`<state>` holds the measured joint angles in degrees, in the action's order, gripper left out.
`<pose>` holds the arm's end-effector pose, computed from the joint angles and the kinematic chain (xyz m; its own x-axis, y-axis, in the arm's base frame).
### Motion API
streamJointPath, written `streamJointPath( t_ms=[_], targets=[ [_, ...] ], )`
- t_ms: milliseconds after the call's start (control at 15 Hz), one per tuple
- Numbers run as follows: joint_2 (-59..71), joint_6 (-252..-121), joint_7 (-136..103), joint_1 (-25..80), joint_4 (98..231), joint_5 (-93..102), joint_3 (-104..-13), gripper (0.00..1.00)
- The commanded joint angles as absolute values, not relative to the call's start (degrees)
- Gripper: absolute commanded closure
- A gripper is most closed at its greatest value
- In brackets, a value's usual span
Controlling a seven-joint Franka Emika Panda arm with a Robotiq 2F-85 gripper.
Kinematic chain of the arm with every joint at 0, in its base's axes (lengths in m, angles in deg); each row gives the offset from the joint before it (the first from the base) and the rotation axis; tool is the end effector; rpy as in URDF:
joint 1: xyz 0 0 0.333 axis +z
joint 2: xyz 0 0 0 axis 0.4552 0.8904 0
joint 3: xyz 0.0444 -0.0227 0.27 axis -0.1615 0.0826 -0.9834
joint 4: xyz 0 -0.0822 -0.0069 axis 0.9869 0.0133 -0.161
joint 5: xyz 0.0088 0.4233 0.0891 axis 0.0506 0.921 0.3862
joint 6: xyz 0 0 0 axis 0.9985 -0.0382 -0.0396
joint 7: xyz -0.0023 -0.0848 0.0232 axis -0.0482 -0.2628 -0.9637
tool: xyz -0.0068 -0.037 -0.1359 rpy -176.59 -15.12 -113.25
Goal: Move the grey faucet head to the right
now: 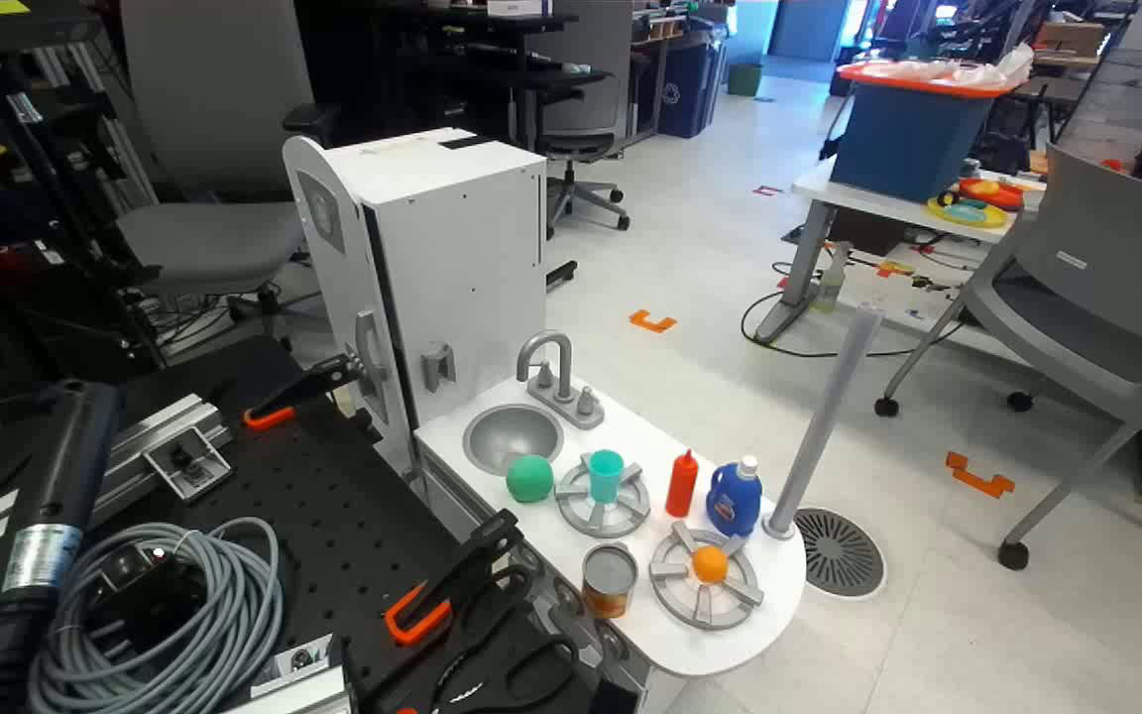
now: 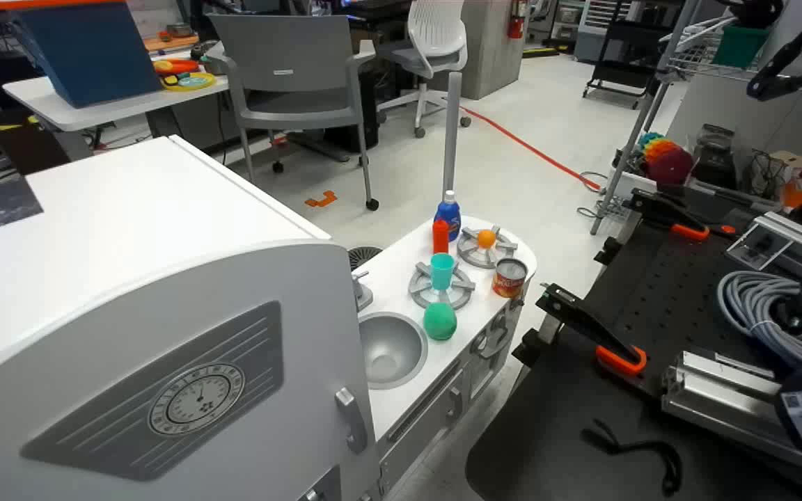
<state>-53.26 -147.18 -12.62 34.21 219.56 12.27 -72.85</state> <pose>0.3522 0.1127 0.4027 0.9829 0.0799 -0.1662 0.0922 -0.9934 0.0677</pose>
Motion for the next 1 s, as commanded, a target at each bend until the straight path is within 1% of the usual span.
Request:
streamJointPath(
  t_ms=[0, 400, 533, 600, 933],
  targets=[
    [-53.2, -147.1, -12.6, 34.3, 219.5, 12.2, -72.8, 0.00],
    [-53.2, -147.1, -12.6, 34.3, 219.5, 12.2, -72.8, 0.00],
    [-47.3, -150.0, -10.8, 33.2, 217.8, 11.7, -73.9, 0.00],
    [-41.5, -153.7, -9.5, 32.3, 216.5, 10.9, -74.8, 0.00],
    [-25.3, -170.2, -4.1, 30.8, 214.4, 9.1, -75.1, 0.00]
  ],
)
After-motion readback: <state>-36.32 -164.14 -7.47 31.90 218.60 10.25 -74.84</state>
